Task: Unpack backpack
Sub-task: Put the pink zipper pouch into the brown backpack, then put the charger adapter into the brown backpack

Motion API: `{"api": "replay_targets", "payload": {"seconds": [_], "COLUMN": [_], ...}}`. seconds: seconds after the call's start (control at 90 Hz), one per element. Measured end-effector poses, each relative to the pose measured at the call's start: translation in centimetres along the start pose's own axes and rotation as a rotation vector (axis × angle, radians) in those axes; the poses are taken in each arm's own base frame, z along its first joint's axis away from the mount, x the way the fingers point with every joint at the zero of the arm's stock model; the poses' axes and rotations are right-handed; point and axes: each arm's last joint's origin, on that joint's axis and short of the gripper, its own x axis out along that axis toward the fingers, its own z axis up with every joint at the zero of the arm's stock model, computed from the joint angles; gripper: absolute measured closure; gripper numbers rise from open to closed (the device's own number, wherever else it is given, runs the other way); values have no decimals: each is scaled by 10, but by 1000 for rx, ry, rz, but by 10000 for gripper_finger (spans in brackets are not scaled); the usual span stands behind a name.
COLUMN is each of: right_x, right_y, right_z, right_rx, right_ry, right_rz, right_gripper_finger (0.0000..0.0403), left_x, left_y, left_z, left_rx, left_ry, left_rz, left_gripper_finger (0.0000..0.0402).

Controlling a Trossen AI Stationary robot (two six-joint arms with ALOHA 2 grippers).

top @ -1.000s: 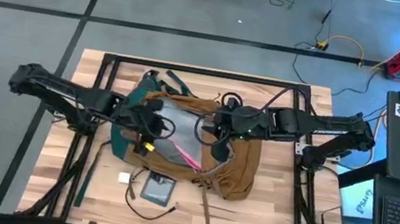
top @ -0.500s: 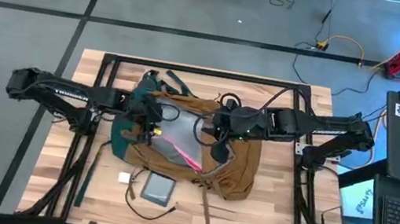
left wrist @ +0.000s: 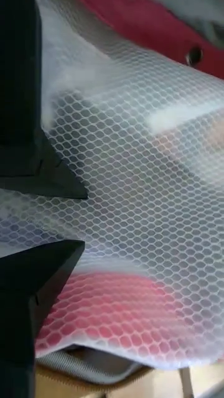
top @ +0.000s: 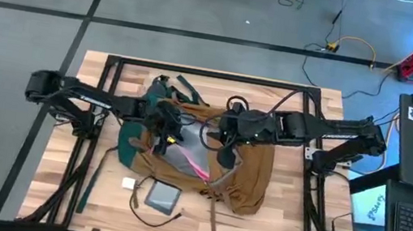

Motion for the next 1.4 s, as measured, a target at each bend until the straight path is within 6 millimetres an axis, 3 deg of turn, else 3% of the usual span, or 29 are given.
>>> {"api": "replay_targets", "payload": {"seconds": [0.211,0.511,0.6,0.833,0.922,1.089,1.256,1.4], "right_x": [0,0,0,2,3,3,5,15], "right_y": [0,-2,-3,-3,-4,-4,-5,-4], "right_z": [0,-2,-4,-6,-7,-9,-11,-14], "right_rx": [0,-7,-12,-17,-20,-42,-91,-108], "right_ry": [-3,9,27,48,63,81,95,125], "right_rz": [2,-47,-63,-81,-88,-104,-119,-128], "right_gripper_finger": [403,403,403,402,402,402,396,359], "left_x": [11,2,-15,-81,-104,-124,-117,-105], "left_y": [-8,-21,-25,-42,-53,-81,-112,-138], "left_z": [12,40,52,78,75,58,41,28], "left_rx": [86,210,229,243,239,215,185,202], "left_ry": [-143,-222,-243,-342,-364,-279,-130,-23], "left_rz": [-126,-120,-73,-18,-41,-129,-82,-102], "left_gripper_finger": [290,290,290,290,290,290,290,290]}}
